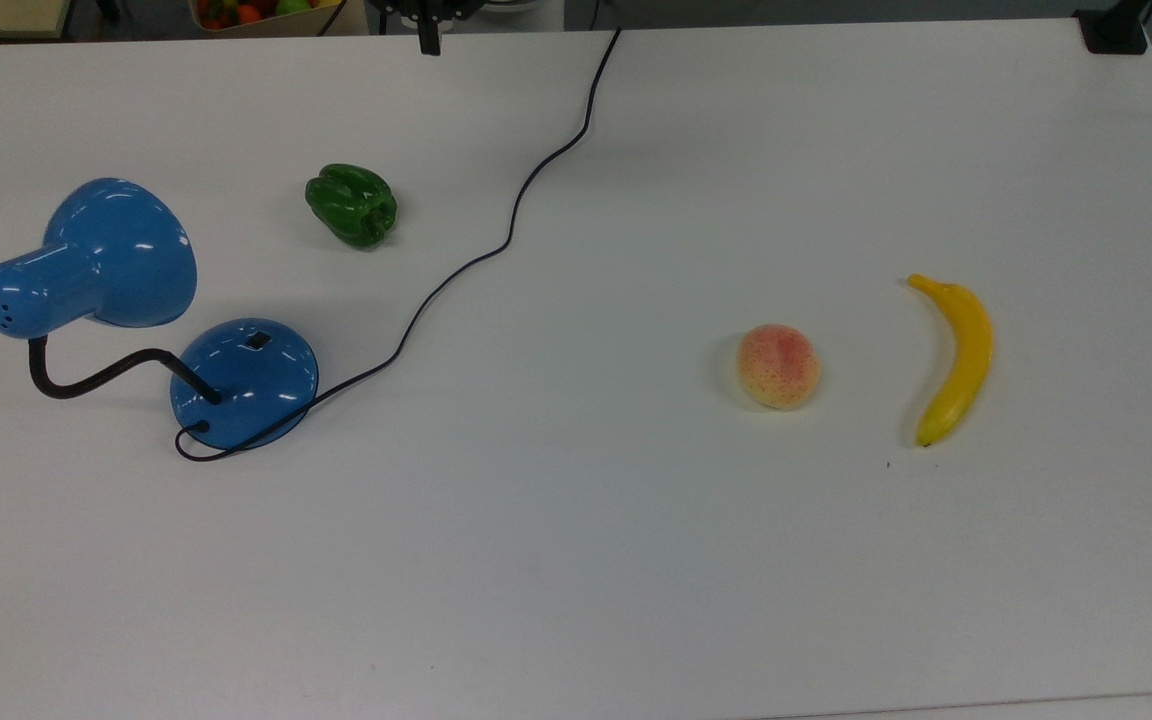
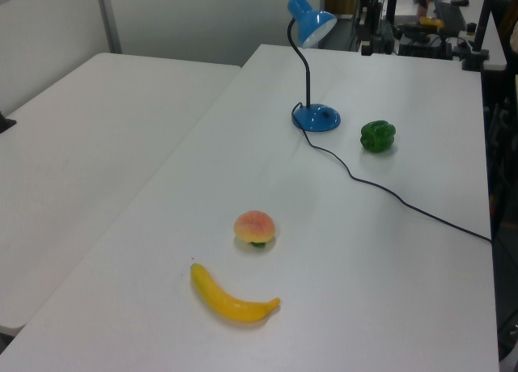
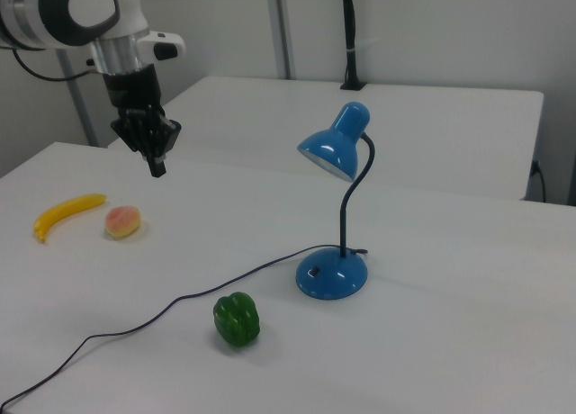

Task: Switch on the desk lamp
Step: 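Move the gripper down toward the blue lamp's round base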

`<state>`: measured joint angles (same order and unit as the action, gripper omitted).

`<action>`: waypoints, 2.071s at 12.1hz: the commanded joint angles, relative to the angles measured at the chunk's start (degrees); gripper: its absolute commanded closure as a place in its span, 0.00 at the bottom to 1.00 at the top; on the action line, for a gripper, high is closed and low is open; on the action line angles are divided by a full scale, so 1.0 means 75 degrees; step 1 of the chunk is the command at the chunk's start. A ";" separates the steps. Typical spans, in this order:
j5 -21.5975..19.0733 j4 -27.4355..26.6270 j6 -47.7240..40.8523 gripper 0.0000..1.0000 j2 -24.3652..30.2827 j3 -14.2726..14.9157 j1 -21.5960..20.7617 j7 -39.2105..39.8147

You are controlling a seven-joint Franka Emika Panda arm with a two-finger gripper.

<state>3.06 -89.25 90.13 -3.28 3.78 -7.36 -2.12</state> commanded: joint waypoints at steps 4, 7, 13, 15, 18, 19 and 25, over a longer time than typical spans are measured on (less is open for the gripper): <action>-0.0162 -0.1386 0.0893 1.00 0.0039 0.0070 0.0524 -0.0104; -0.0150 -0.2278 0.2006 1.00 0.0051 0.0082 0.0712 -0.0500; -0.0127 -0.3136 0.4712 1.00 -0.0908 0.0105 0.1519 -0.1041; -0.0092 -0.3136 0.5394 1.00 -0.1237 0.0106 0.1684 -0.1030; -0.0033 -0.3077 0.6249 1.00 -0.1706 0.0106 0.1918 -0.0925; -0.0021 -0.3065 0.6600 1.00 -0.1812 0.0106 0.1977 -0.0924; -0.0021 -0.2668 0.7529 1.00 -0.2234 0.0094 0.2107 -0.0573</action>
<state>3.06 -111.96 145.16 -18.00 4.24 8.69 -7.91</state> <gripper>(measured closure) 0.991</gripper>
